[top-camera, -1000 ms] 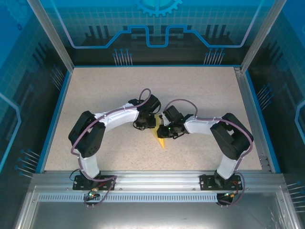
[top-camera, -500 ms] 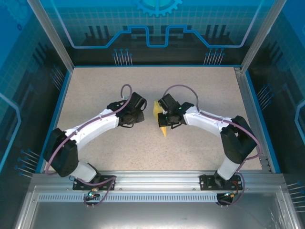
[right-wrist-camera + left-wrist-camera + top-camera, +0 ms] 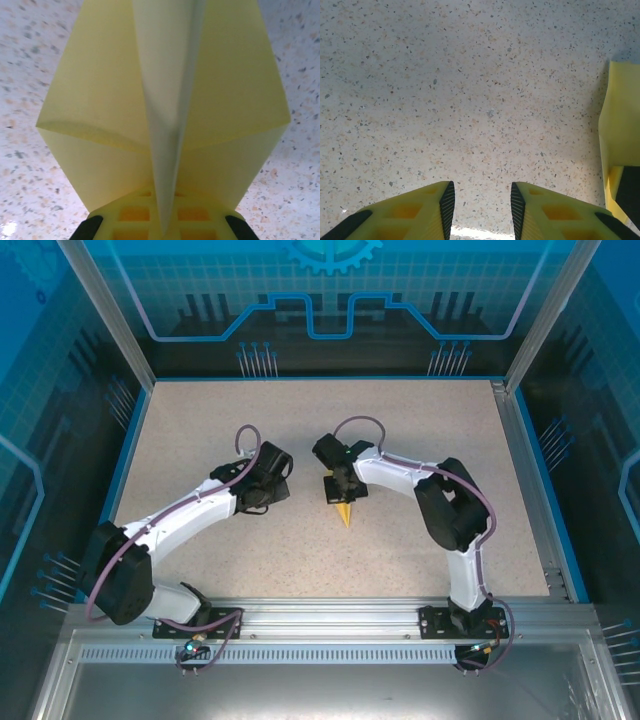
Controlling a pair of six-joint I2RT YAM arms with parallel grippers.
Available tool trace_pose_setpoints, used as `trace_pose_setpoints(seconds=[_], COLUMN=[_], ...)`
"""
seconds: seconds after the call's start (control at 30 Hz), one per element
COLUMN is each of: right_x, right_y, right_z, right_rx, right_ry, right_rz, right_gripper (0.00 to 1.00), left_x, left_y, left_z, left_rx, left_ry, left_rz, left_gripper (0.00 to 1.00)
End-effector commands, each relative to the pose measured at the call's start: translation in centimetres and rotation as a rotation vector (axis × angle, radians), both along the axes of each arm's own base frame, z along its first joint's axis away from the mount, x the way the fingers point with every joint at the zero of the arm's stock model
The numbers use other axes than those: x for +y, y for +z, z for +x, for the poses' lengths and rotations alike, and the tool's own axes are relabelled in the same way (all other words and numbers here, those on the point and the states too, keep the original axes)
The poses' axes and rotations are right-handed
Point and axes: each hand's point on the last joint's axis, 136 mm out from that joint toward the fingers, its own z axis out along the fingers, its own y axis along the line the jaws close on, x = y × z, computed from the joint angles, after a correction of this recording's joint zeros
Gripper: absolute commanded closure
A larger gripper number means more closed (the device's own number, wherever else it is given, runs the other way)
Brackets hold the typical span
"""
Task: Fold a paper plane with a square sheet of paper (pick it up from the middle)
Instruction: Move a paper plane to the center of the table.
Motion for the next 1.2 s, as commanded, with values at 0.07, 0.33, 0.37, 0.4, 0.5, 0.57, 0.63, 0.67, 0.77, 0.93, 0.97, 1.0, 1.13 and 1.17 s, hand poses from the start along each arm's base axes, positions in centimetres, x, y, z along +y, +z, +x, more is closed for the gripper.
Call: trace_pose_setpoints(seconds=[0.07,0.33,0.37,0.4,0.5,0.57,0.63,0.67,0.77,0.93,0.97,1.0,1.13,1.17], right_x=[-0.3,-0.9,-0.9,-0.9,-0.9,-1.0,-1.1,-1.2,-1.1,-1.0,-0.9,-0.9,-0.9,-1.0], right_y=[-0.8,-2.1,-2.3,-2.4,-3.0,-3.5,-3.9,-4.1,-4.3,-4.2,-4.1,-4.1,-3.9,-4.0], right_z=[0.0,-0.3,-0.3,-0.4,-0.5,-0.8,-1.0,-1.0,-1.1,-1.0,-1.0,-0.9,-0.6,-0.6], right_rx=[0.032,0.052,0.055,0.058,0.070,0.084,0.095,0.097,0.102,0.099,0.096,0.092,0.079,0.082], right_ry=[-0.069,-0.100,-0.098,-0.100,-0.098,-0.103,-0.117,-0.127,-0.156,-0.200,-0.202,-0.202,-0.174,-0.175], right_rz=[-0.014,-0.029,-0.033,-0.035,-0.041,-0.051,-0.059,-0.060,-0.052,-0.033,-0.028,-0.032,-0.072,-0.084], right_gripper=[0.97,0.89,0.89,0.88,0.84,0.83,0.82,0.81,0.76,0.67,0.66,0.66,0.63,0.64], left_x=[0.7,0.8,0.8,0.7,0.7,0.7,0.7,0.7,0.8,0.8,0.8,0.8,0.9,0.9], left_y=[-0.3,-0.8,-0.8,-0.9,-0.9,-1.0,-1.0,-1.0,-0.9,-1.0,-0.9,-1.0,-1.0,-0.9], left_z=[0.1,0.2,0.3,0.3,0.3,0.3,0.3,0.3,0.3,0.2,0.2,0.2,0.1,0.2], left_rx=[-0.011,0.003,0.003,0.004,0.004,0.006,0.006,0.007,0.007,0.009,0.009,0.010,0.010,0.007], left_ry=[0.039,0.042,0.040,0.038,0.040,0.040,0.040,0.039,0.040,0.039,0.038,0.037,0.041,0.043], left_rz=[-0.010,-0.017,-0.017,-0.020,-0.021,-0.021,-0.023,-0.022,-0.021,-0.021,-0.020,-0.019,-0.021,-0.022], left_gripper=[0.62,0.62,0.62,0.62,0.62,0.62,0.62,0.62,0.62,0.62,0.62,0.62,0.62,0.62])
